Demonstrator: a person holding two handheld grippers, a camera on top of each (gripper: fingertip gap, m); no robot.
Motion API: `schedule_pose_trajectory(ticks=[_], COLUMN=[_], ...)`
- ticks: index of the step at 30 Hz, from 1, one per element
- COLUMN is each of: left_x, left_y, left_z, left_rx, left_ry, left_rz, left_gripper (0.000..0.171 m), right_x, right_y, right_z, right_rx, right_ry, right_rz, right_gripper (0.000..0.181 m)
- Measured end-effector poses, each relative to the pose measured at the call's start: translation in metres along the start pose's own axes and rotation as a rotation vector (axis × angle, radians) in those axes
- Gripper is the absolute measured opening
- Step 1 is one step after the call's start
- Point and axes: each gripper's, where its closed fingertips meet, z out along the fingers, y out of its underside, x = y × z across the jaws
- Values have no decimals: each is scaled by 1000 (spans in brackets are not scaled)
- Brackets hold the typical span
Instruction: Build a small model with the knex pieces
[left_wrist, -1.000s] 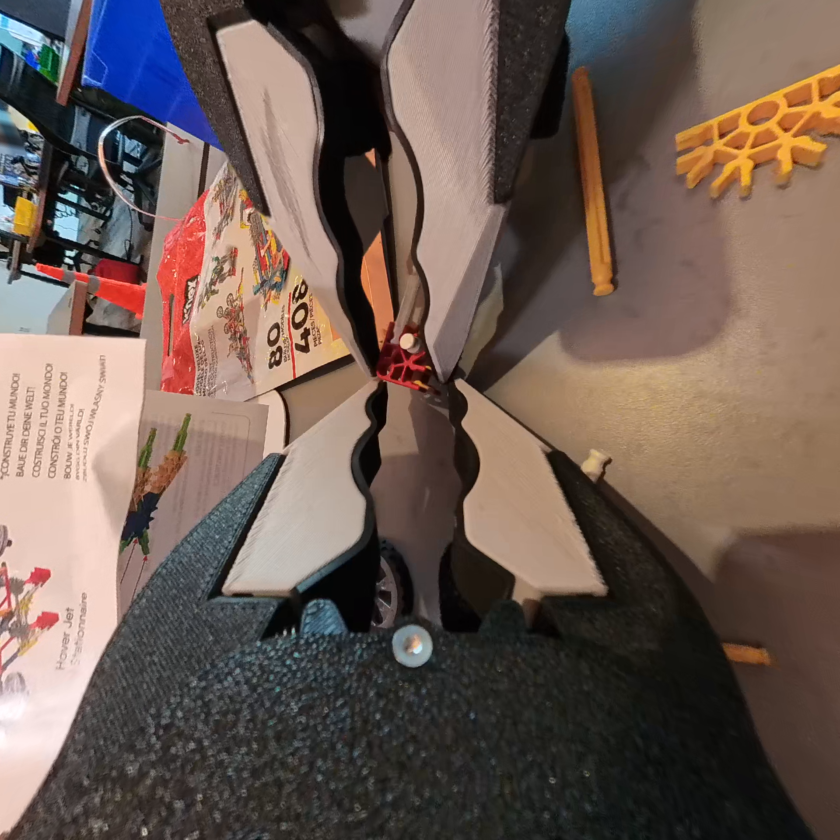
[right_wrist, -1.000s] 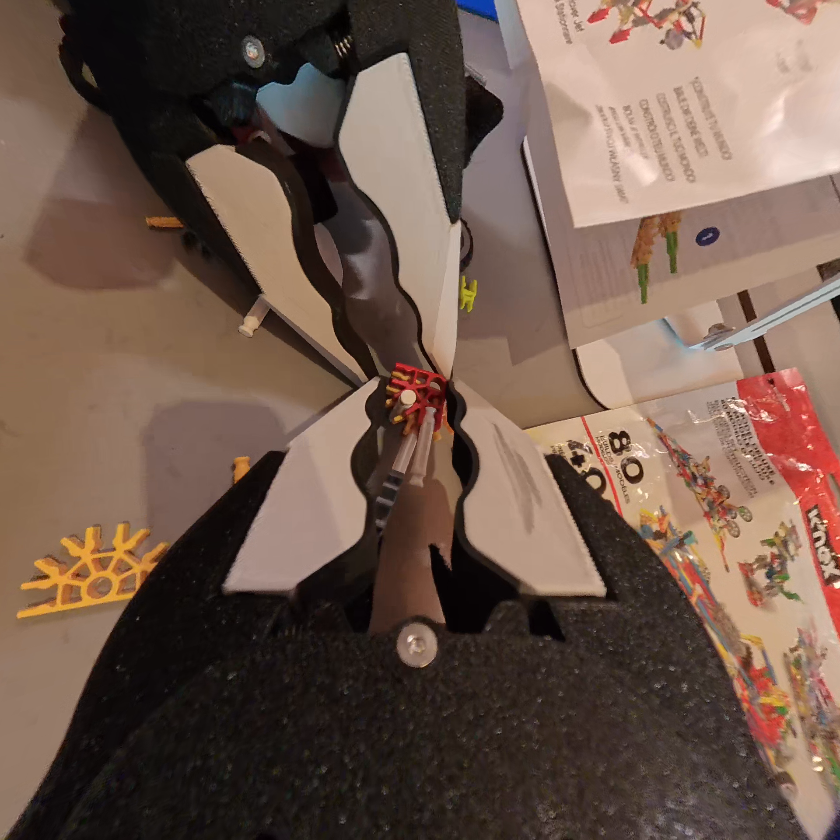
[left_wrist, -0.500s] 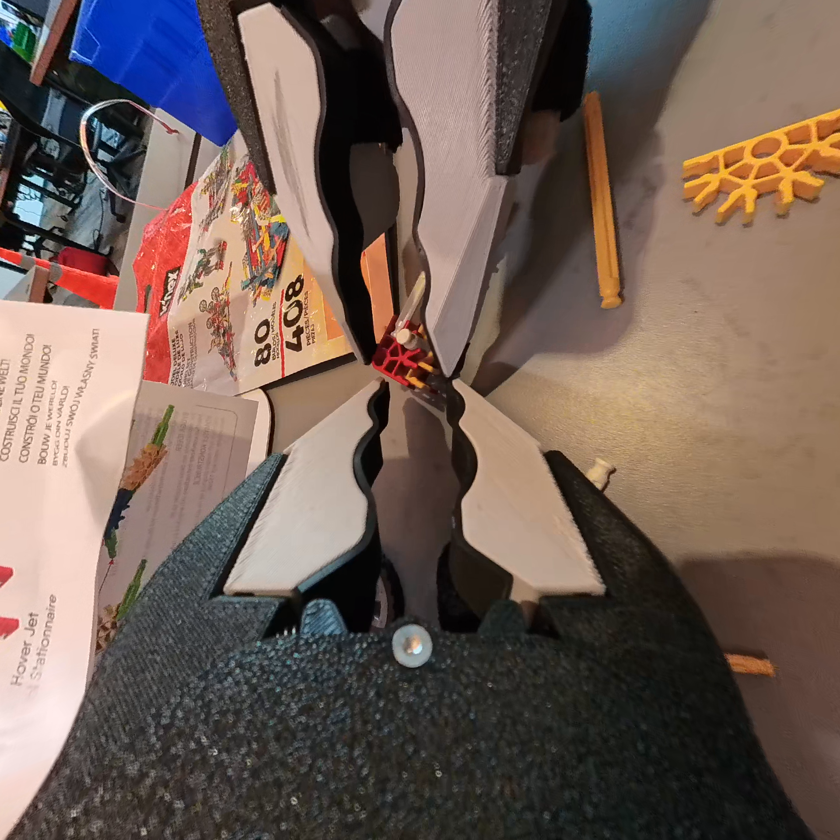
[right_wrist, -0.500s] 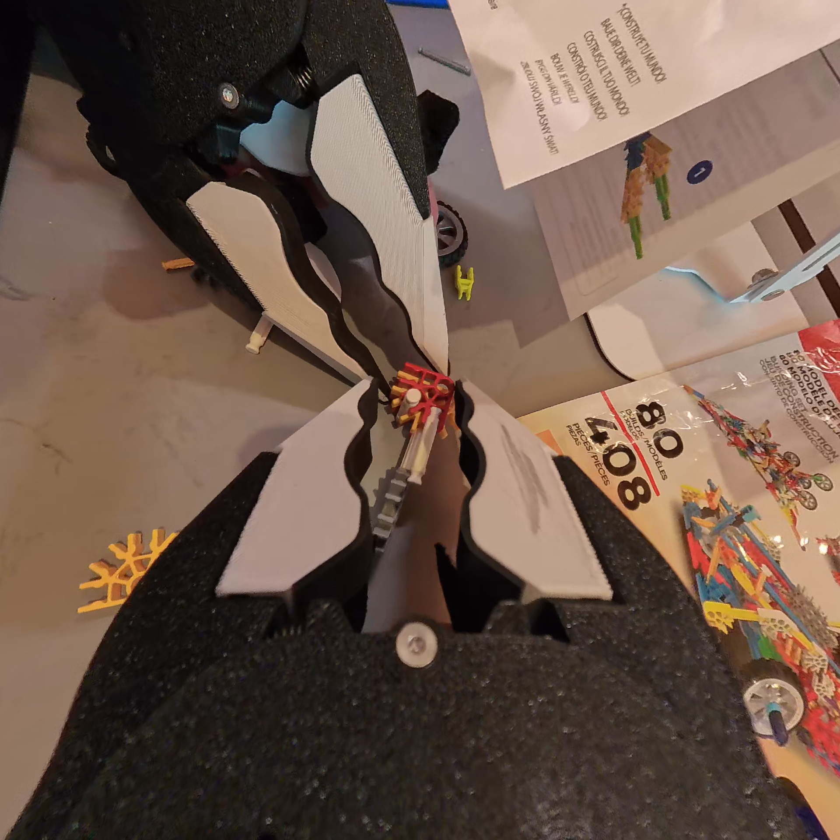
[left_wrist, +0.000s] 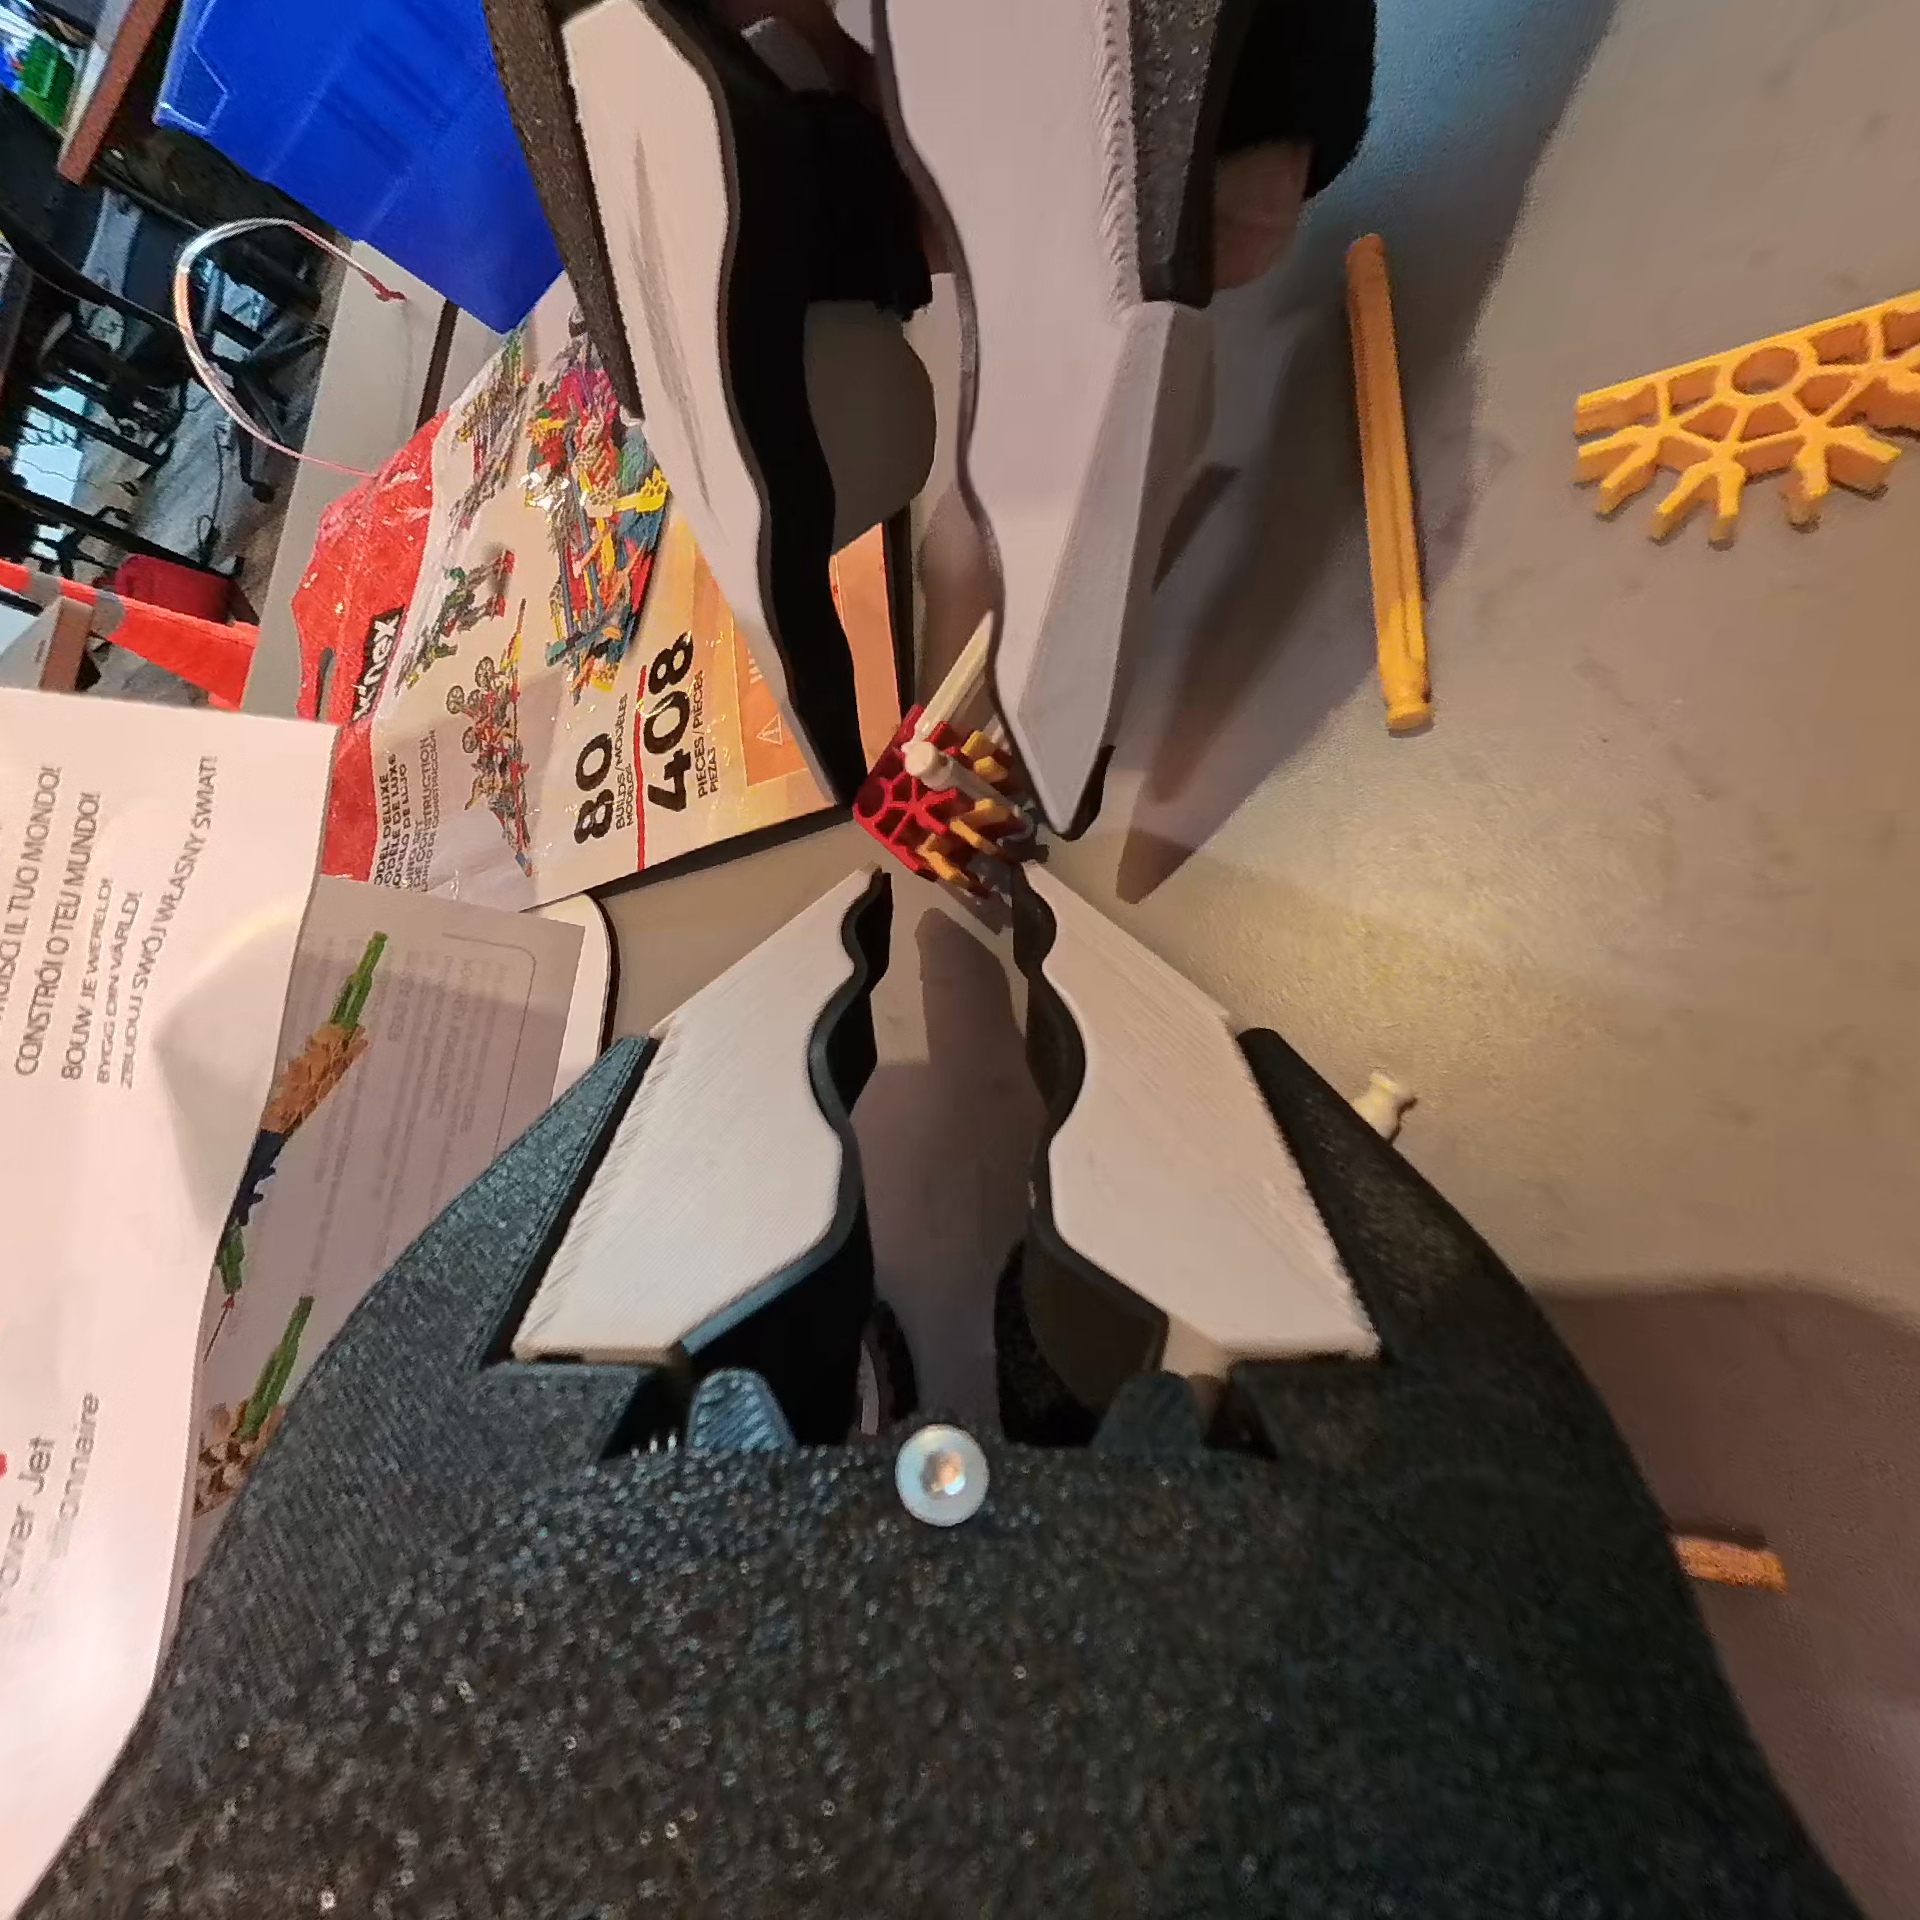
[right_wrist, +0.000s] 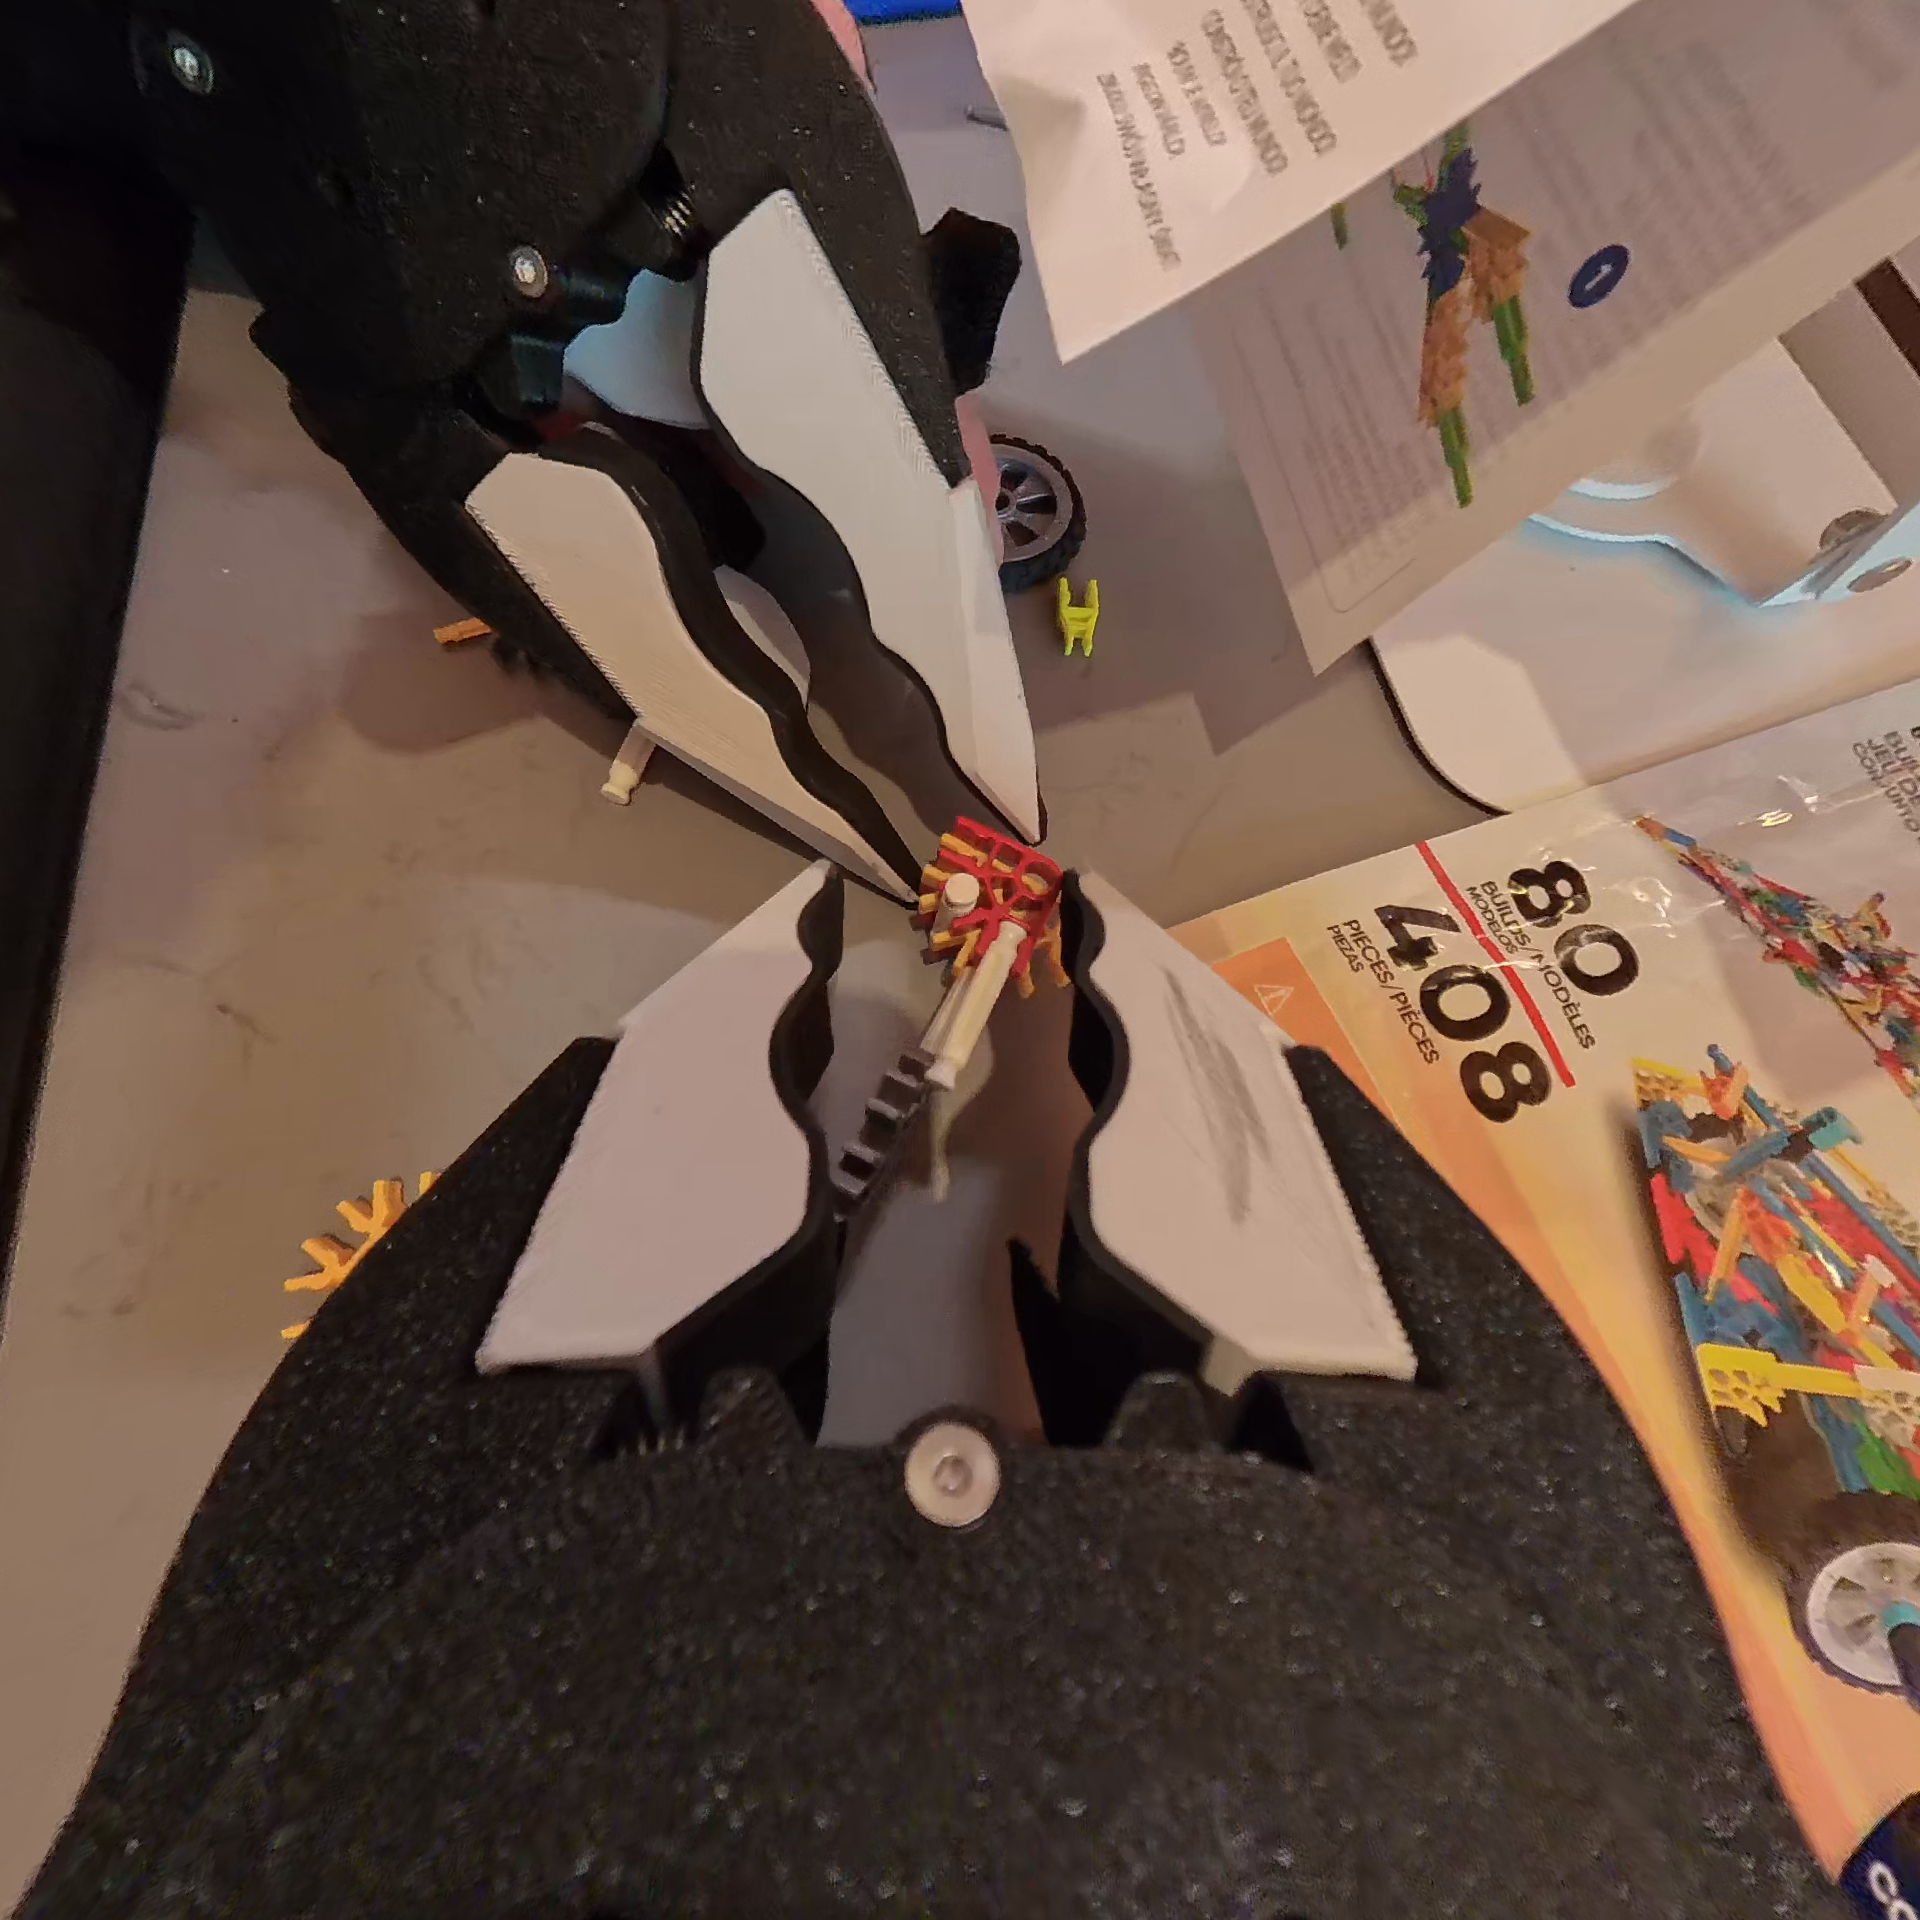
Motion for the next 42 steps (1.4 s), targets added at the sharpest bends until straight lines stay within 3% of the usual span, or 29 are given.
schedule_pose_trajectory(ticks=[5, 9, 15, 22, 30, 35, 42], left_x=[1, 1, 0, -7, -9, -6, 3], left_y=[-1, -1, -1, -5, -15, -13, -13], left_z=[2, 3, 3, 0, -3, -1, 0], left_rx=[2, 1, 0, 29, 81, 63, 42], left_ry=[7, 7, 5, 3, 42, 60, 101], left_rz=[-1, 1, -2, -75, -192, -193, -173], left_gripper=[19, 19, 19, 20, 19, 21, 21], right_x=[4, 3, 9, 9, 12, 34, 29], right_y=[0, 5, 3, 2, 4, 3, 30], right_z=[-2, 1, -2, -11, -13, -36, -29], right_rx=[13, -20, -5, 10, 8, 58, -58], right_ry=[6, 19, 40, 19, 24, 89, 37], right_rz=[27, -4, 3, 2, 8, 77, 133], right_gripper=[37, 49, 52, 26, 25, 25, 33])
